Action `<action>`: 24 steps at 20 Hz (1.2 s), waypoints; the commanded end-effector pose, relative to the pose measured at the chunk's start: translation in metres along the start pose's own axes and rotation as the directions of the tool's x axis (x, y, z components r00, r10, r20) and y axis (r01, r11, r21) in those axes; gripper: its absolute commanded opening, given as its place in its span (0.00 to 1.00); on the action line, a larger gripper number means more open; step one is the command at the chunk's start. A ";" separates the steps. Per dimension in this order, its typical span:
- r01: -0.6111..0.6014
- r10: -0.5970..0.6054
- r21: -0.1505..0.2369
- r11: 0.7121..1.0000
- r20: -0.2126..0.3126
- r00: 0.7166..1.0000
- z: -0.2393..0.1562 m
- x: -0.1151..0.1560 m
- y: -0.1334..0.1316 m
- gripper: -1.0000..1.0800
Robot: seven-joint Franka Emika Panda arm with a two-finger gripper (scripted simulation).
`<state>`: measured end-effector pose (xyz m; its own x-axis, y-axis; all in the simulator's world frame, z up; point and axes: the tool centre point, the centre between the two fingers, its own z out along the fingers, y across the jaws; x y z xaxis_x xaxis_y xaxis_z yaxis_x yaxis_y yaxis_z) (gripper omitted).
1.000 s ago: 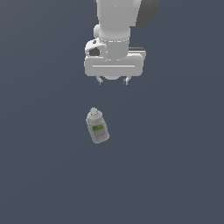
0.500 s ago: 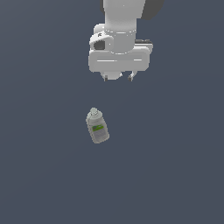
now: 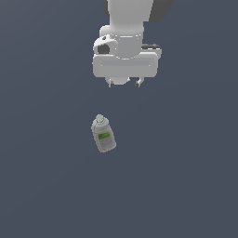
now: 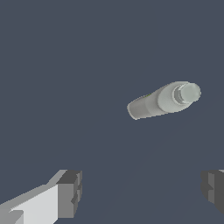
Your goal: Pick up the object and move it to a goal position.
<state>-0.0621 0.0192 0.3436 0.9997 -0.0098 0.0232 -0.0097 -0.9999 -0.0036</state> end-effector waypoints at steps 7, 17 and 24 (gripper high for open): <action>-0.165 0.165 0.003 0.986 0.004 0.986 0.008 0.012 0.012 0.96; -0.446 0.446 0.002 0.895 0.012 0.895 0.024 0.031 0.035 0.96; -0.624 0.624 -0.004 0.782 0.015 0.782 0.036 0.044 0.052 0.96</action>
<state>-0.0205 -0.0289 0.3111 0.8044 -0.5941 0.0020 -0.5940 -0.8043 -0.0142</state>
